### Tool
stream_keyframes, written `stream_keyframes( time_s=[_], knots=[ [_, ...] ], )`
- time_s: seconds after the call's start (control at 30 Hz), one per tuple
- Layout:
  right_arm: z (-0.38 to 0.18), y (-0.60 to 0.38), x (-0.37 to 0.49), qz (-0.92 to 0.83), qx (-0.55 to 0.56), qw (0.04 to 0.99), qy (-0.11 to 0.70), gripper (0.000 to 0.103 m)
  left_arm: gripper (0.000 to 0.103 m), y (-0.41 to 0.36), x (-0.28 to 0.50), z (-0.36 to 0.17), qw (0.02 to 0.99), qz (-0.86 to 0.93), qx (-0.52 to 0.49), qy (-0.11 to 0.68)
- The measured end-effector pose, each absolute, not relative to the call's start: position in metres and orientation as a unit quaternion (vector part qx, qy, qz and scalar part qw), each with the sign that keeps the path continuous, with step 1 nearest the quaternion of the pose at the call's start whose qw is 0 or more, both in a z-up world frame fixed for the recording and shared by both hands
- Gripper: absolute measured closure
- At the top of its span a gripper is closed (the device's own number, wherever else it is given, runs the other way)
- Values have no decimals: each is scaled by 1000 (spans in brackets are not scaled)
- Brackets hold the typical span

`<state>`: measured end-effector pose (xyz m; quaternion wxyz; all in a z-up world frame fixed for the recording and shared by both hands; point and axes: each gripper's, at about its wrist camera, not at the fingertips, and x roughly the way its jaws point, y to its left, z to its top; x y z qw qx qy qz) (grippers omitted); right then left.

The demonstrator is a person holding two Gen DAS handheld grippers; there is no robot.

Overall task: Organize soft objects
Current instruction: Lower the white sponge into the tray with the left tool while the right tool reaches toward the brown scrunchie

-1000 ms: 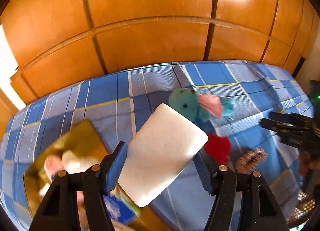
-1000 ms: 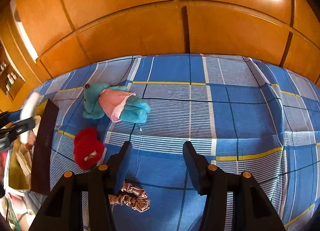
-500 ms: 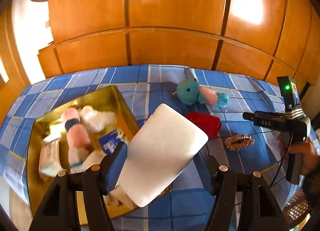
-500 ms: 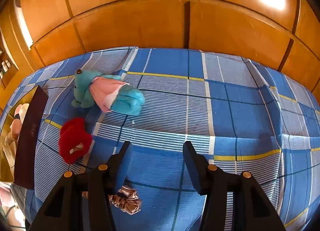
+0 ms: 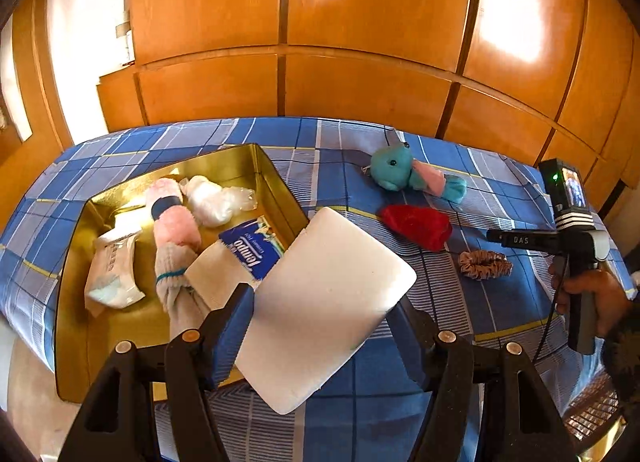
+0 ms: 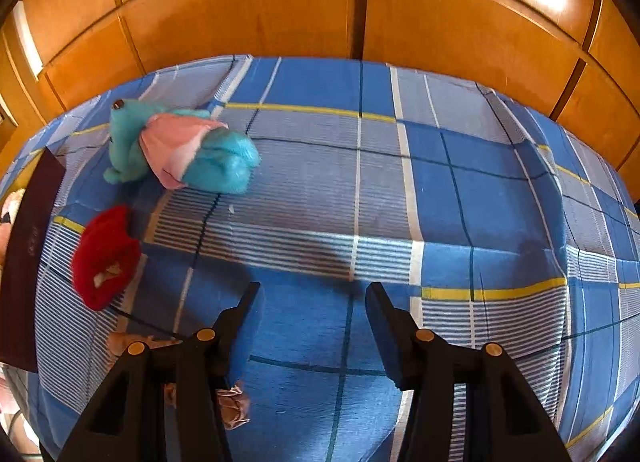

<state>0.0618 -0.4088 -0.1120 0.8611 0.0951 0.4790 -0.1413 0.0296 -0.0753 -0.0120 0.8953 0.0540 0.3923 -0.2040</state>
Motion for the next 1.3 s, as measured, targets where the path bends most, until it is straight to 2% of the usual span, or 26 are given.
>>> stream_keyframes(
  time_s=[0.27, 0.4, 0.73, 1.13, 1.23, 1.3],
  knots=[
    [-117, -409, 60, -145, 94, 865, 470, 48, 36, -52, 29, -15, 900, -189, 35, 391],
    [-120, -409, 56, -155, 91, 869, 462, 39, 36, -38, 31, -16, 902, -180, 20, 392],
    [-122, -410, 54, -155, 88, 874, 453, 36, 36, 5, 38, -19, 906, -138, -18, 399],
    [-119, -412, 58, -156, 88, 868, 463, 36, 36, 44, 43, -30, 907, -95, -45, 407],
    [-115, -412, 58, -163, 81, 867, 463, 44, 38, 47, 44, -33, 906, -94, -47, 409],
    [-111, -411, 56, -165, 80, 869, 459, 44, 38, 49, 45, -35, 905, -95, -49, 412]
  ],
)
